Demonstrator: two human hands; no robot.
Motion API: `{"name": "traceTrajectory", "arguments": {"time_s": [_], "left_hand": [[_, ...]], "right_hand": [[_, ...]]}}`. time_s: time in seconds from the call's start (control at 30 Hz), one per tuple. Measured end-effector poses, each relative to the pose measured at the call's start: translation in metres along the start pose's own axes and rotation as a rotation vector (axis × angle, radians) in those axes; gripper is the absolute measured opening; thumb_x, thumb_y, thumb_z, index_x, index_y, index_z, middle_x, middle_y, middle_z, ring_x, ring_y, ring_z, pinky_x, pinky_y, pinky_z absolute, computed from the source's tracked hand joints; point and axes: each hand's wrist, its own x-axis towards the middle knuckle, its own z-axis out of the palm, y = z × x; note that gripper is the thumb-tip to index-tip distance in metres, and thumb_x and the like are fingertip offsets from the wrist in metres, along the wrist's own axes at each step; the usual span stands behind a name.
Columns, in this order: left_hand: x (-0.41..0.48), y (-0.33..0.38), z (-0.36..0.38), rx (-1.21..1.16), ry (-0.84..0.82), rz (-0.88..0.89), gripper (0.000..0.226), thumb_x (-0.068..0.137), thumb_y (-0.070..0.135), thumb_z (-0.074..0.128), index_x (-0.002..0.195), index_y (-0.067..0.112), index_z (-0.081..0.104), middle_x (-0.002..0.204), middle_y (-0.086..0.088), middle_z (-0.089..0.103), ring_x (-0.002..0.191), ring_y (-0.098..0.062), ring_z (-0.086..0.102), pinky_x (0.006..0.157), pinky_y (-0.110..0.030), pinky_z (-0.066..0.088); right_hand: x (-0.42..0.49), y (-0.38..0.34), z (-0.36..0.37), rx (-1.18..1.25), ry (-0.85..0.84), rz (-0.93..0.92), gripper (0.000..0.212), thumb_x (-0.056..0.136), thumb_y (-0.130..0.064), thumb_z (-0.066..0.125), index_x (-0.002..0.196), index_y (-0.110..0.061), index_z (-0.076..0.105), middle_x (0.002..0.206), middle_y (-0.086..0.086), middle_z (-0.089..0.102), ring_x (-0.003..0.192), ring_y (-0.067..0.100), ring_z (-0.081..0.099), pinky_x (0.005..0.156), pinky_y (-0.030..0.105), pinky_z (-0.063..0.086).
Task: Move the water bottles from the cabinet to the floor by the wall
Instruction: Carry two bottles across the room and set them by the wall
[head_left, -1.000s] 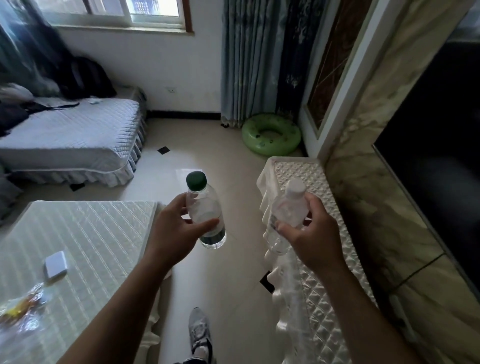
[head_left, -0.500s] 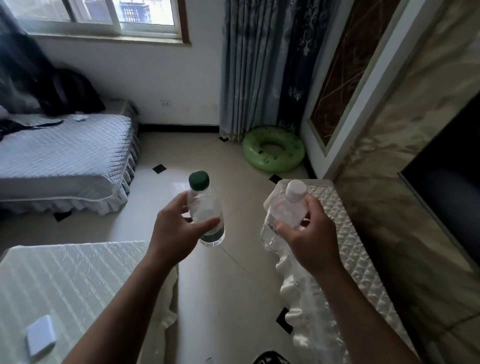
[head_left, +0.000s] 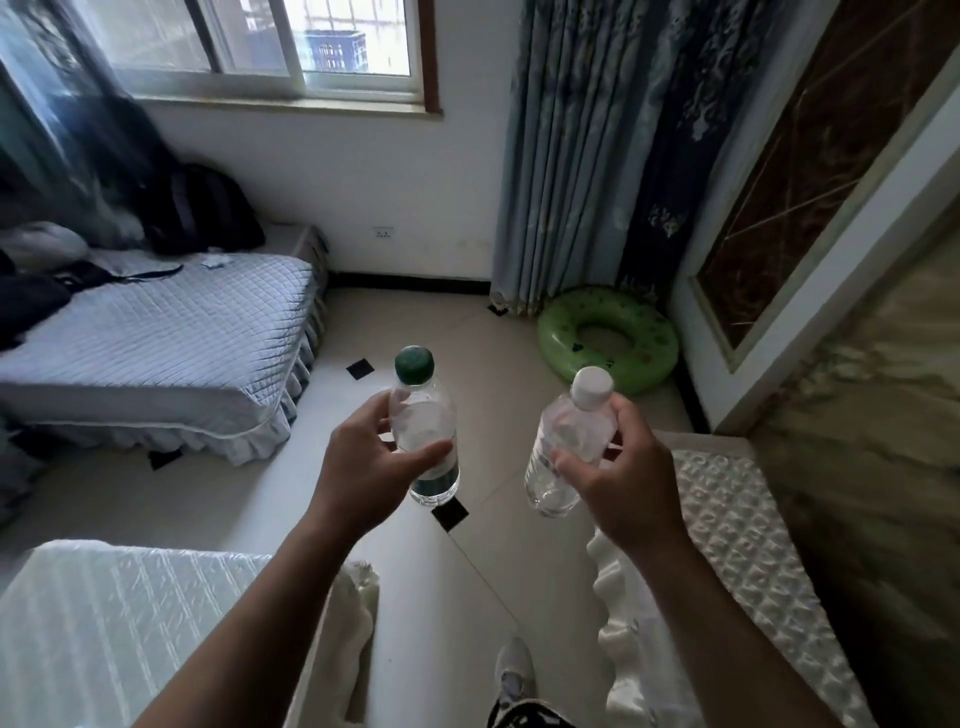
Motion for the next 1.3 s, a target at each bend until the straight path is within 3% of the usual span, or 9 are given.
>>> {"name": "traceTrajectory", "arguments": {"time_s": [0.2,0.4,0.7,0.87,1.0,1.3], "left_hand": [[0.094,-0.003,0.029,0.042,0.065,-0.024,0.052,0.064,0.026,0.09,0.109,0.034,0.063,0.1,0.013,0.07,0.092,-0.002,0.067,0.076,-0.03,0.06],[0.168,-0.003,0.04,0.014,0.092,-0.046,0.063,0.055,0.047,0.082,0.113,0.031,0.065,0.1,0.013,0.071,0.093,-0.004,0.067,0.077,-0.031,0.059],[0.281,-0.034,0.03,0.006,0.103,-0.062,0.062,0.057,0.044,0.084,0.114,0.03,0.064,0.101,0.012,0.071,0.093,-0.004,0.067,0.077,-0.032,0.06],[0.354,-0.058,0.007,0.017,0.094,-0.06,0.058,0.059,0.041,0.085,0.113,0.034,0.064,0.098,0.015,0.072,0.093,-0.003,0.067,0.078,-0.034,0.06],[0.417,-0.069,-0.02,0.003,0.099,-0.047,0.052,0.06,0.035,0.085,0.107,0.04,0.062,0.093,0.019,0.072,0.088,0.002,0.067,0.075,-0.025,0.058],[0.525,-0.103,-0.051,0.006,0.111,-0.076,0.051,0.06,0.036,0.086,0.107,0.034,0.065,0.094,0.012,0.074,0.087,-0.004,0.07,0.075,-0.027,0.059]], "right_hand": [[0.113,0.014,0.013,-0.01,-0.051,-0.081,0.066,0.067,-0.04,0.08,0.126,-0.03,0.052,0.1,-0.008,0.069,0.085,0.013,0.066,0.075,0.032,0.055],[0.198,0.013,0.028,-0.012,-0.059,-0.094,0.067,0.067,-0.033,0.082,0.127,-0.029,0.053,0.101,-0.007,0.069,0.085,0.013,0.065,0.075,0.031,0.054],[0.303,-0.002,0.09,-0.003,-0.071,-0.123,0.068,0.067,-0.028,0.083,0.128,-0.027,0.053,0.098,-0.013,0.063,0.085,0.011,0.061,0.074,0.021,0.045],[0.364,-0.02,0.139,-0.016,-0.074,-0.122,0.07,0.066,-0.029,0.083,0.129,-0.026,0.053,0.101,-0.008,0.065,0.086,0.013,0.062,0.077,0.025,0.049],[0.412,-0.036,0.186,-0.025,-0.06,-0.107,0.07,0.065,-0.03,0.083,0.128,-0.025,0.053,0.105,-0.003,0.068,0.09,0.018,0.063,0.081,0.031,0.052],[0.505,-0.057,0.258,-0.022,-0.093,-0.102,0.069,0.064,-0.033,0.082,0.126,-0.024,0.054,0.105,-0.001,0.069,0.089,0.018,0.065,0.08,0.032,0.054]]}}
